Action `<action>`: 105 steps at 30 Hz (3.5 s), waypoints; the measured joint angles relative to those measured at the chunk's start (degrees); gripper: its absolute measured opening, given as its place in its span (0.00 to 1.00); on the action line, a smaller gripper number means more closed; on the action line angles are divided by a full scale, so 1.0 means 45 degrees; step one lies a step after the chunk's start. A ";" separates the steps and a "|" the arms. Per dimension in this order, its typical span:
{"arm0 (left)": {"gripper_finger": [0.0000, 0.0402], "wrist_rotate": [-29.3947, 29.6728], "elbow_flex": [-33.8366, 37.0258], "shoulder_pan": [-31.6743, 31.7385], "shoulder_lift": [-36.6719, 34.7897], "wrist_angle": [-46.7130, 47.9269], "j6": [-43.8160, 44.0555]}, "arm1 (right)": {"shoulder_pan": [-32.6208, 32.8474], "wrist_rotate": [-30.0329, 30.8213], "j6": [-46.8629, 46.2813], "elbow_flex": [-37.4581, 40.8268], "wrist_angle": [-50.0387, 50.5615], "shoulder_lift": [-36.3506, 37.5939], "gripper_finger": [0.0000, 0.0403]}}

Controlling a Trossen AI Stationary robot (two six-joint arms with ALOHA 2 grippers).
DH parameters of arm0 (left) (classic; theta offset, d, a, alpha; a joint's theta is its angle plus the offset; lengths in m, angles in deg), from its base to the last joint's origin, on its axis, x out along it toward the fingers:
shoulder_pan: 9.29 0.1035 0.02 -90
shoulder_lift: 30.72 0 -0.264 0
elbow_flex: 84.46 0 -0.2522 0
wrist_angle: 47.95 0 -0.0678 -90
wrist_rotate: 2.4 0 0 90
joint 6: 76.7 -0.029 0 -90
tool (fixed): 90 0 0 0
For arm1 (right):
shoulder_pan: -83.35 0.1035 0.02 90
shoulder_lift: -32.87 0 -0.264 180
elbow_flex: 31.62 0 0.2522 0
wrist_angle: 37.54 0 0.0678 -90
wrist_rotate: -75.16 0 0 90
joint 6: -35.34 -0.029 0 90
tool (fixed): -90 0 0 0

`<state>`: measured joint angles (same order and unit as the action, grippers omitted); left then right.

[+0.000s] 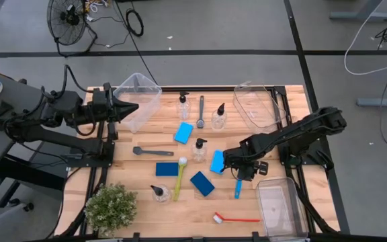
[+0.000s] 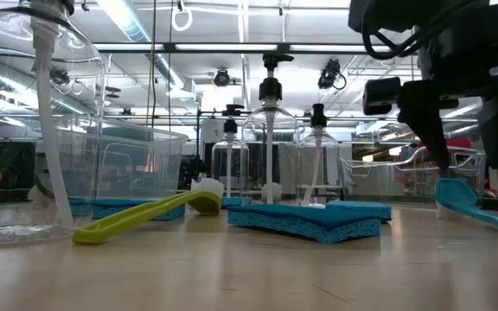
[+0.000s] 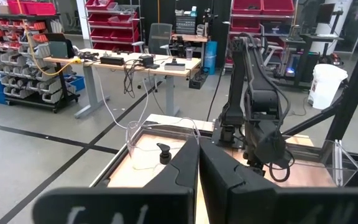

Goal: Pick & Place Kitchen Sink Supplies
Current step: Put the blue cleaning brush into the top transparent bin

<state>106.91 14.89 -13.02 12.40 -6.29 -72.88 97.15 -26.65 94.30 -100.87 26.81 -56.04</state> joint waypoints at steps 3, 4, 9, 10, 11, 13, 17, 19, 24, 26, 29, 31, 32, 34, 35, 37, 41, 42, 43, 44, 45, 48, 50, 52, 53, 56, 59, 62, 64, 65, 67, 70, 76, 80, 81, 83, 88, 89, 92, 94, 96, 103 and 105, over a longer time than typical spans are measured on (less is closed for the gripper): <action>0.04 0.0000 0.0000 0.0005 0.0003 -0.0003 0.0005 | 0.0000 0.0053 0.0005 0.0000 -0.0213 -0.0217 0.50; 0.04 0.0000 0.0000 0.0000 0.0003 -0.0002 0.0005 | 0.0000 0.0053 0.0005 0.0000 -0.0269 -0.0287 0.50; 0.04 0.0000 0.0000 0.0000 0.0003 -0.0003 0.0005 | 0.0000 0.0189 -0.0239 0.0081 -0.0377 -0.0724 0.50; 0.04 0.0000 0.0000 0.0005 0.0003 -0.0003 0.0005 | -0.0004 0.0351 -0.0527 0.0175 -0.0359 -0.0778 0.50; 0.04 0.0000 0.0000 0.0000 -0.0002 -0.0003 0.0005 | 0.0000 0.0572 -0.0855 0.0303 -0.0366 -0.0807 0.50; 0.04 -0.0001 0.0000 0.0002 0.0003 -0.0003 0.0005 | -0.0005 0.0734 -0.1156 0.0635 -0.0380 -0.0806 0.50; 0.04 0.0000 0.0000 0.0002 0.0001 -0.0008 0.0000 | -0.0005 0.1023 -0.1181 0.1383 -0.0752 -0.0795 0.50; 0.04 0.0000 0.0000 0.0003 0.0003 -0.0008 0.0002 | 0.0000 0.1867 -0.1292 0.1689 -0.1110 -0.0795 0.50; 0.04 0.0000 0.0000 0.0004 -0.0002 -0.0008 0.0005 | -0.0002 0.3051 -0.1326 0.2045 -0.1543 -0.0746 0.50; 0.04 -0.0002 0.0000 0.0005 0.0003 -0.0008 0.0005 | -0.0002 0.3046 -0.1326 0.2111 -0.1590 -0.0730 0.49; 0.04 0.0000 0.0000 0.0003 0.0003 -0.0013 0.0008 | 0.0000 0.3055 -0.1331 0.2142 -0.1583 -0.0722 0.45; 0.04 0.0000 0.0000 0.0005 -0.0002 -0.0013 0.0005 | 0.0000 0.3045 -0.1331 0.2159 -0.1561 -0.0692 0.40; 0.04 -0.0001 0.0000 0.0003 -0.0002 -0.0013 0.0005 | 0.0000 0.3048 -0.1331 0.2166 -0.1567 -0.0683 0.36; 0.04 0.0000 0.0000 0.0002 0.0003 -0.0013 0.0005 | 0.0000 0.3093 -0.1331 0.2175 -0.1573 -0.0649 0.29; 0.04 0.0000 0.0000 0.0005 0.0003 -0.0013 0.0005 | 0.0000 0.3136 -0.1329 0.2181 -0.1576 -0.0635 0.25; 0.04 0.0000 0.0000 0.0002 0.0001 -0.0016 0.0005 | -0.0001 0.3209 -0.1327 0.2185 -0.1604 -0.0629 0.17; 0.04 0.0000 0.0000 0.0003 0.0002 -0.0017 0.0005 | 0.0005 0.3293 -0.1326 0.2181 -0.1583 -0.0606 0.07; 0.04 0.0000 0.0000 0.0000 -0.0001 -0.0017 0.0006 | 0.0005 0.3289 -0.1326 0.2181 -0.1583 -0.0606 0.07; 0.04 0.0000 0.0000 0.0004 0.0002 -0.0017 0.0005 | 0.0005 0.3299 -0.1334 0.2181 -0.1588 -0.0606 0.07; 0.04 0.0000 0.0000 0.0002 0.0000 -0.0017 0.0005 | 0.0005 0.3307 -0.1341 0.2181 -0.1588 -0.0606 0.07; 0.04 0.0000 0.0000 0.0001 -0.0002 -0.0017 0.0005 | 0.0005 0.3307 -0.1353 0.2181 -0.1588 -0.0606 0.07; 0.04 0.0000 0.0000 0.0000 0.0000 -0.0017 0.0010 | 0.0005 0.3331 -0.1365 0.2198 -0.1569 -0.0539 0.07; 0.04 0.0000 0.0000 0.0004 -0.0002 -0.0022 0.0006 | -0.0001 0.3562 -0.1379 0.2216 -0.1545 -0.0411 0.07; 0.04 0.0000 0.0000 0.0000 0.0002 -0.0028 0.0005 | -0.0040 0.3819 -0.1694 0.2225 -0.1343 -0.0057 0.07; 0.04 0.0000 0.0000 0.0000 -0.0002 -0.0036 0.0007 | -0.0049 0.4084 -0.1959 0.2225 -0.1325 0.0141 0.07; 0.04 0.0005 0.0000 0.0004 -0.0002 -0.0051 0.0010 | -0.0179 0.4526 -0.2773 0.2221 -0.0961 0.0837 0.07; 0.04 0.0005 0.0000 0.0002 0.0000 -0.0051 0.0010 | -0.0336 0.4556 -0.3564 0.2116 -0.0418 0.1667 0.07; 0.04 0.0002 0.0000 0.0002 -0.0002 -0.0051 0.0010 | -0.0375 0.5080 -0.4178 0.2019 0.0174 0.2532 0.07; 0.04 0.0000 0.0000 0.0002 0.0001 -0.0051 0.0010 | -0.0408 0.5642 -0.4670 0.1831 0.0514 0.3057 0.07; 0.04 0.0003 0.0000 0.0002 -0.0002 -0.0051 0.0010 | -0.0449 0.5879 -0.5025 0.1718 0.0750 0.3324 0.07; 0.04 0.0005 0.0000 0.0005 -0.0002 -0.0051 0.0010 | -0.0570 0.6155 -0.5911 0.1509 0.1216 0.3769 0.07; 0.04 0.0001 0.0000 0.0005 -0.0002 -0.0047 0.0001 | -0.0803 0.6332 -0.6994 0.1232 0.1675 0.4421 0.07; 0.04 0.0000 0.0000 0.0001 -0.0001 -0.0047 0.0000 | -0.1218 0.7432 -0.8778 0.0854 0.2269 0.5415 0.09; 0.04 0.0000 0.0000 0.0005 -0.0001 -0.0047 -0.0005 | -0.1557 0.8082 -1.0155 0.0574 0.2791 0.5861 0.09; 0.04 0.0000 0.0000 0.0005 0.0003 -0.0047 -0.0005 | -0.1645 0.8267 -1.0476 0.0519 0.2898 0.5969 0.09; 0.04 0.0000 0.0000 0.0005 -0.0002 -0.0047 -0.0005 | -0.1860 0.8690 -1.1104 0.0450 0.3039 0.6140 0.09; 0.04 0.0000 0.0000 0.0005 -0.0002 -0.0047 -0.0010 | -0.2593 0.9618 -1.2624 0.0403 0.3032 0.6488 0.10; 0.04 0.0000 0.0000 0.0002 0.0002 -0.0047 -0.0010 | -0.2794 0.9685 -1.2942 0.0403 0.3035 0.6536 0.10; 0.04 0.0000 0.0000 0.0005 -0.0002 -0.0047 -0.0010 | -0.3476 0.9958 -1.3792 0.0398 0.3039 0.6627 0.10; 0.04 0.0000 0.0000 0.0000 -0.0002 -0.0047 -0.0013 | -0.3968 1.0145 -1.4198 0.0398 0.3039 0.6627 0.10; 0.04 0.0000 0.0000 0.0005 -0.0002 -0.0047 -0.0015 | -0.4523 1.0186 -1.4541 0.0398 0.3056 0.6627 0.10; 0.04 0.0000 0.0000 0.0004 -0.0002 -0.0042 -0.0015 | -0.6559 0.9845 -1.6476 0.0398 0.3452 0.6627 0.10; 0.04 0.0000 0.0000 0.0005 -0.0002 -0.0042 -0.0015 | -0.7202 0.9695 -1.6596 0.0398 0.3743 0.6622 0.10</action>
<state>106.91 14.89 -13.00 12.39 -6.48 -72.95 64.74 16.98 19.61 -99.08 43.65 -26.25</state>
